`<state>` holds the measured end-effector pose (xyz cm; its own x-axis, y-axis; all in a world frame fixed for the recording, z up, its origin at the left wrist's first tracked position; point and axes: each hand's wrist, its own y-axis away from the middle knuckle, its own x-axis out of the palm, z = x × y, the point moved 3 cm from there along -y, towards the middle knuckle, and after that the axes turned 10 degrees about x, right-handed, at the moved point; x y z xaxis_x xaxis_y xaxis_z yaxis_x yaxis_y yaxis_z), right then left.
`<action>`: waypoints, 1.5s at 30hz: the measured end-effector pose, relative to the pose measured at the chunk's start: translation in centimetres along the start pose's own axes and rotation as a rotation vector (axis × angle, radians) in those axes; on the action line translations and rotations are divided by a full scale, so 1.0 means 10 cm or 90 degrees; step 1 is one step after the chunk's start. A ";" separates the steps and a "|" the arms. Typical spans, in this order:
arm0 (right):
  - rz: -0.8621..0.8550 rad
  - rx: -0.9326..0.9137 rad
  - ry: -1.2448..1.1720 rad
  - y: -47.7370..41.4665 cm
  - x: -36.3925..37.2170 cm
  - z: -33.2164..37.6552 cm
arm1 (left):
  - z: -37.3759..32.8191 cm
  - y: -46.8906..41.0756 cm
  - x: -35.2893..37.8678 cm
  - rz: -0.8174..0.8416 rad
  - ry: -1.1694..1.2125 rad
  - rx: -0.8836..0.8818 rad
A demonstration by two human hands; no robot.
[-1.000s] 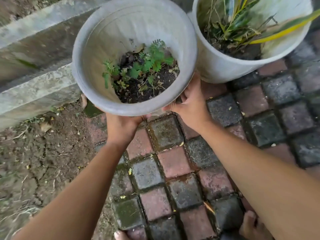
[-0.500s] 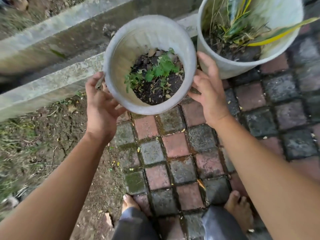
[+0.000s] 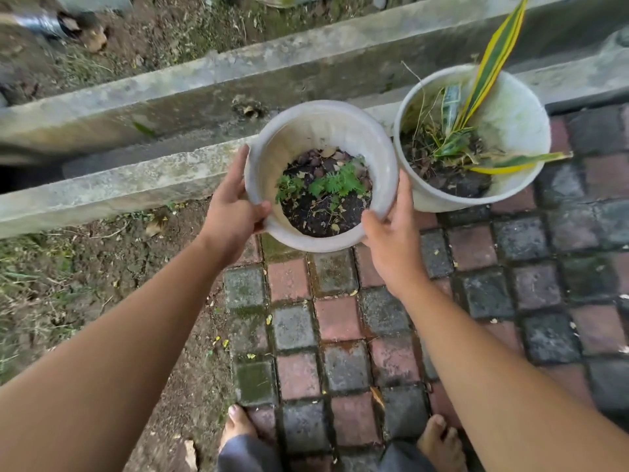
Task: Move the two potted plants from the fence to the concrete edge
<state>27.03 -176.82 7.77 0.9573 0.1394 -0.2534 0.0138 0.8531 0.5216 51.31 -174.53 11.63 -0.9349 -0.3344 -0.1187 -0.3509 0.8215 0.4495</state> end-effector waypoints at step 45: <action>-0.092 0.042 0.196 -0.02 -0.25 1.01 | -0.40 0.45 0.19 0.078 -0.334 0.005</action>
<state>27.58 -182.41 16.51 0.8118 0.1733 -0.5576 0.1714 0.8422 0.5112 48.16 -173.29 16.98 -0.8692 0.0388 -0.4929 -0.2355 0.8441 0.4817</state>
